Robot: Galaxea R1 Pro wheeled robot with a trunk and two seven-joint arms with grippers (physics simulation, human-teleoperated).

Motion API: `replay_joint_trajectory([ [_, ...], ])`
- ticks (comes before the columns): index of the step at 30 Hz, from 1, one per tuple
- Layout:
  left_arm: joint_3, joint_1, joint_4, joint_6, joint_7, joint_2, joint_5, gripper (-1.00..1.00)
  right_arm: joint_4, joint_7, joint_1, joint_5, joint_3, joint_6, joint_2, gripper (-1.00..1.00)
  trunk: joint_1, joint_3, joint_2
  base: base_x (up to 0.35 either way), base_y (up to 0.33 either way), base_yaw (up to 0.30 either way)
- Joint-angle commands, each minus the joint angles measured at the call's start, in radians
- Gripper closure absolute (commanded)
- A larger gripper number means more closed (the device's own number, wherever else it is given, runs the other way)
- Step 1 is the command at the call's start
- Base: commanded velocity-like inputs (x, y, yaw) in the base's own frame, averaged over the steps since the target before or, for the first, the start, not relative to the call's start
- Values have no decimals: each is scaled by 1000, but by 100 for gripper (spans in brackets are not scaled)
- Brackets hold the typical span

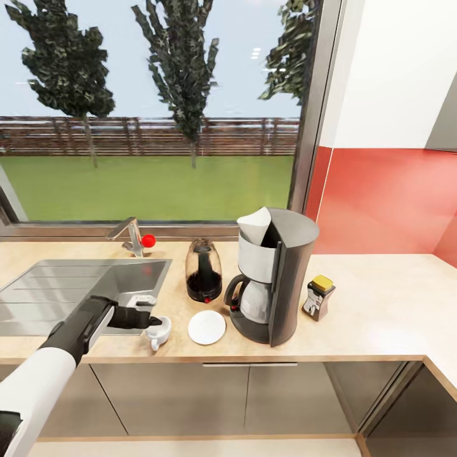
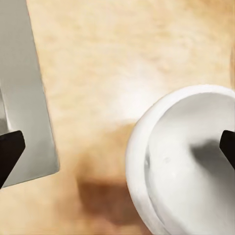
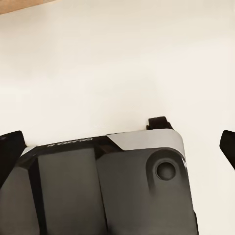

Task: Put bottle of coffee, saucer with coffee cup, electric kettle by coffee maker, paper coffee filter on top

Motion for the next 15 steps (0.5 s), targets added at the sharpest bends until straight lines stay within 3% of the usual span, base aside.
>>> replay_joint_trajectory([
  [1, -4, 0, -1, 5, 0, 1, 3, -100, -2, -3, 0, 1, -5, 4, 0, -100, 1, -2, -2, 0, 0, 0],
  [15, -3, 20, -1, 3, -1, 0, 2, -100, -2, -3, 0, 1, -5, 4, 0, -100, 1, -2, -2, 0, 0, 0],
])
